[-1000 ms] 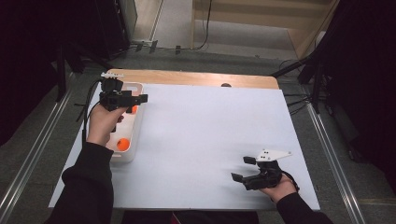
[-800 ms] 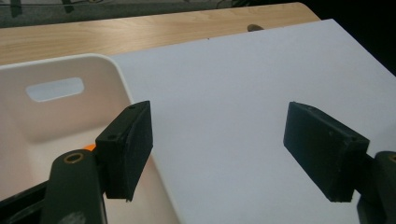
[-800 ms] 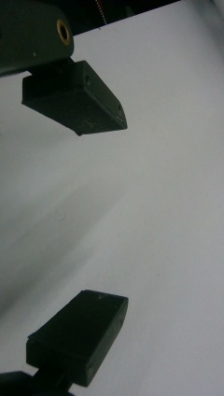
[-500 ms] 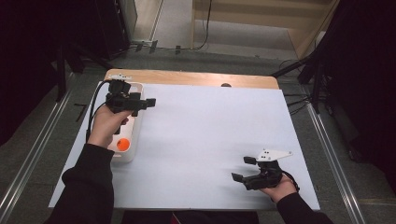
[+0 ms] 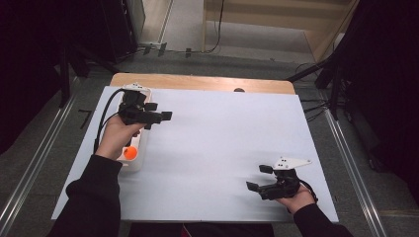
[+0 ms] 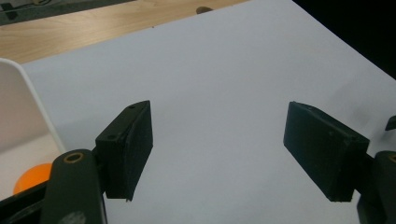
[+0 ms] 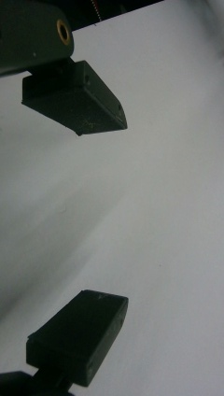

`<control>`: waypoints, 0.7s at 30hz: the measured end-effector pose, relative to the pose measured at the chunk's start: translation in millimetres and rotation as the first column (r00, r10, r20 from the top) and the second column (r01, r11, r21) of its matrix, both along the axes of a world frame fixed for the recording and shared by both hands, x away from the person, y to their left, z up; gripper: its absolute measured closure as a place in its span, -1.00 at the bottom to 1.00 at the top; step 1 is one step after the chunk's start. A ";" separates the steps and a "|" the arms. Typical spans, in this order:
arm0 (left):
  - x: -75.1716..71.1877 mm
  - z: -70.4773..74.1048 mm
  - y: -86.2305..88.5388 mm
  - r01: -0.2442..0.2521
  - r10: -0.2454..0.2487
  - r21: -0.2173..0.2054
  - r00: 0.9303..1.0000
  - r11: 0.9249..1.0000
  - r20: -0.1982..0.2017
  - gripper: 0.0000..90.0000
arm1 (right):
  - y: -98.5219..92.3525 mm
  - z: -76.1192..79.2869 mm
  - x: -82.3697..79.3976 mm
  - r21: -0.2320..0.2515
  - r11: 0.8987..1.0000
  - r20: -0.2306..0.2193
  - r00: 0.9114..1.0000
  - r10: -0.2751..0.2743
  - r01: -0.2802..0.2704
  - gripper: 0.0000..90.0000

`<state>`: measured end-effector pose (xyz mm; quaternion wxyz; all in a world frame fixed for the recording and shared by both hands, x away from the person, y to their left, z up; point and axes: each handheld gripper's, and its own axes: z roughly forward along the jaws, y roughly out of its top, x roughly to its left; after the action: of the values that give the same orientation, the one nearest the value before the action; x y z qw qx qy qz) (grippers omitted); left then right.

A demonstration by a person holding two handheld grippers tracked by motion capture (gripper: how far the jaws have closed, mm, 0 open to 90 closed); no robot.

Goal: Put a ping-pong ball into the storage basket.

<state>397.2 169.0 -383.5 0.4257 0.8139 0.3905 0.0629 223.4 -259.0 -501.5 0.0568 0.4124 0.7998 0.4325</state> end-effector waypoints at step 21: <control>-26.4 -6.7 0.9 0.086 -0.085 -0.038 0.996 0.996 0.013 -0.46 | 0.0 0.0 0.1 -0.004 1.000 0.001 1.000 -0.002 0.002 -0.73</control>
<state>370.8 169.8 -390.2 0.4458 0.8211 0.3541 0.0417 223.5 -259.0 -501.5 0.0587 0.4130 0.8002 0.4309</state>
